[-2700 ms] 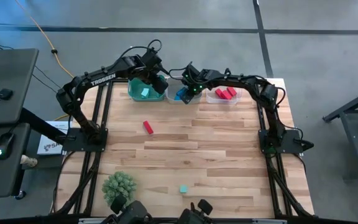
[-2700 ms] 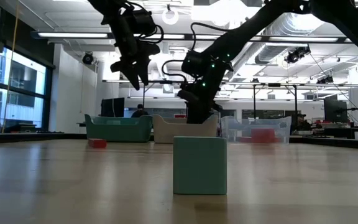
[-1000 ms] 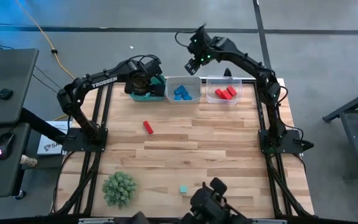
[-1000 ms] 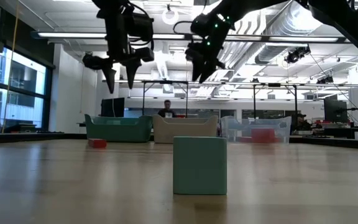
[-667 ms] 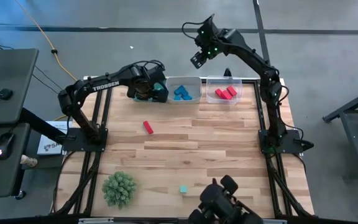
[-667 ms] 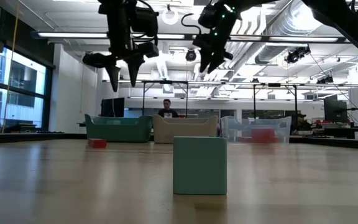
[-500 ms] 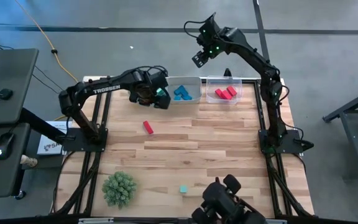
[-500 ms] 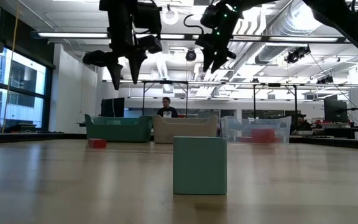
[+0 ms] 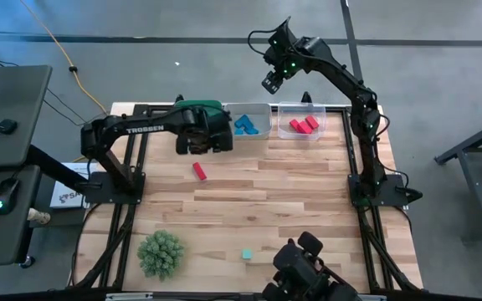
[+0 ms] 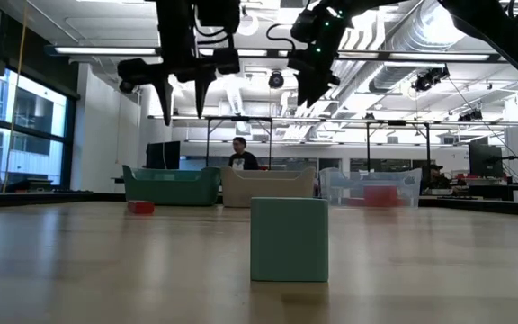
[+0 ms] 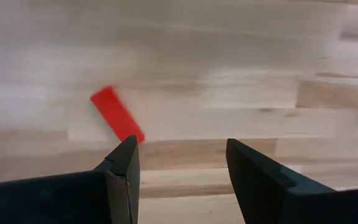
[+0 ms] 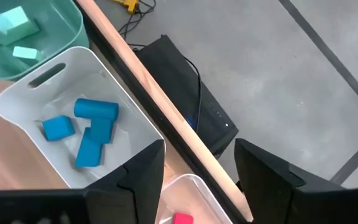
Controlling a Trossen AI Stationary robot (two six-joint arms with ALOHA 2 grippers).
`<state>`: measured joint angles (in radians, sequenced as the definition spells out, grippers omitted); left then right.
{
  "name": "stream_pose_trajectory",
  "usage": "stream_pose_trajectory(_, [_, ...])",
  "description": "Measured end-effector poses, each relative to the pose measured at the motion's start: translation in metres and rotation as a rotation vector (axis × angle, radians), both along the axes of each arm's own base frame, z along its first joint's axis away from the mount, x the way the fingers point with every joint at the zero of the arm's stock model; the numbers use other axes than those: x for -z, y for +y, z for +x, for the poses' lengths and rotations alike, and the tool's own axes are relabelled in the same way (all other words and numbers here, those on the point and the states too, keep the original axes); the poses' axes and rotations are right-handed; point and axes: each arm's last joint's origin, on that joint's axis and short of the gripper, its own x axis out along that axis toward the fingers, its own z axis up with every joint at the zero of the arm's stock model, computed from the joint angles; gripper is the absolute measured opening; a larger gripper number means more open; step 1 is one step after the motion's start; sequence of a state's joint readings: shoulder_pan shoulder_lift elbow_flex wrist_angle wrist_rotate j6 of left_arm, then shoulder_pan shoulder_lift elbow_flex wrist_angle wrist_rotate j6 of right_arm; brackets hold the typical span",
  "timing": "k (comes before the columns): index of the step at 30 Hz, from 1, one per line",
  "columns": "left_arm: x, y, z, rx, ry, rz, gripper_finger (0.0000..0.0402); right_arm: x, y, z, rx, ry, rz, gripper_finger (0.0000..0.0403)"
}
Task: Sort & place blocks by color
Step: Put the orange block into the transparent bin
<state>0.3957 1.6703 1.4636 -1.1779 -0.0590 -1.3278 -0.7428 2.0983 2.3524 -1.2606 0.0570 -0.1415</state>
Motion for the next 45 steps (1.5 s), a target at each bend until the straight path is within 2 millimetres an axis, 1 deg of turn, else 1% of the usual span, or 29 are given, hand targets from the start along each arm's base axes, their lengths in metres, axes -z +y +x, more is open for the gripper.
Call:
stream_pose_trajectory(10, [0.033,-0.021,-0.003,-0.203,0.066,-0.059,0.0161,0.0,0.0,0.001,-0.025,-0.001,-0.009,0.0185])
stream_pose_trajectory(16, [0.055,-0.024,-0.01,-0.287,0.103,-0.074,0.0161,0.0,0.0,0.001,-0.025,-0.002,-0.008,0.0185])
stream_pose_trajectory(24, [0.085,-0.025,-0.012,-0.344,0.042,-0.079,0.0161,0.0,-0.001,0.001,-0.046,0.002,-0.017,0.0185])
stream_pose_trajectory(34, [0.101,-0.028,-0.021,-0.432,0.073,-0.094,0.0161,0.0,0.0,0.002,-0.051,0.003,-0.019,0.0185])
stream_pose_trajectory(40, [0.101,-0.027,-0.02,-0.447,0.067,-0.067,0.0161,0.0,0.0,0.002,-0.051,0.003,-0.02,0.0185])
stream_pose_trajectory(45, [0.111,-0.027,-0.017,-0.436,0.103,-0.067,0.0161,0.0,0.0,0.002,-0.051,0.003,-0.02,0.0185])
